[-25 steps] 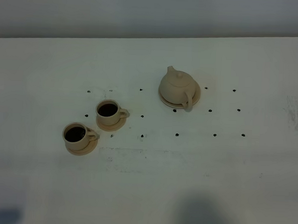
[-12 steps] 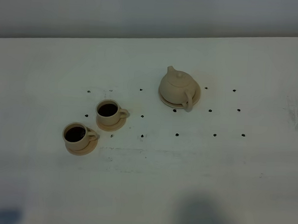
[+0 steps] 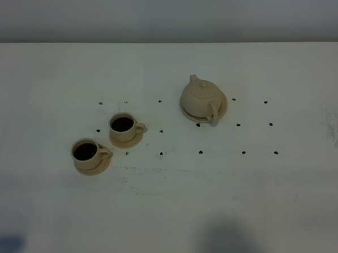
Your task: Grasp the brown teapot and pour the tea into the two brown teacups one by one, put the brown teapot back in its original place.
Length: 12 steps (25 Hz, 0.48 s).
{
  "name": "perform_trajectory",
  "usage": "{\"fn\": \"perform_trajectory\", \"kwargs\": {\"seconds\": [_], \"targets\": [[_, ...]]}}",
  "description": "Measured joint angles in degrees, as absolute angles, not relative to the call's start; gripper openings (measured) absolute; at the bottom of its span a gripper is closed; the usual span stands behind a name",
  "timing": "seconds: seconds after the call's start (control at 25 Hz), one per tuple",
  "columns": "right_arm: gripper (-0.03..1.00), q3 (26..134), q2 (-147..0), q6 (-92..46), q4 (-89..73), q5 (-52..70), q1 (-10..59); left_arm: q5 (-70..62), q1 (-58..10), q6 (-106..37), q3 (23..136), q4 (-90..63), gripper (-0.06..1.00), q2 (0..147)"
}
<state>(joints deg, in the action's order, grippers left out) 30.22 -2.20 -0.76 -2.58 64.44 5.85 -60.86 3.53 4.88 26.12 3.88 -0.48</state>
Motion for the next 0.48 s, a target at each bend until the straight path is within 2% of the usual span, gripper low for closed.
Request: {"fn": "perform_trajectory", "kwargs": {"seconds": [0.48], "targets": [[0.49, 30.22, -2.12, -0.76, -0.75, 64.44, 5.85, -60.86, 3.53, 4.88, 26.12, 3.88, 0.43, -0.48]]}}
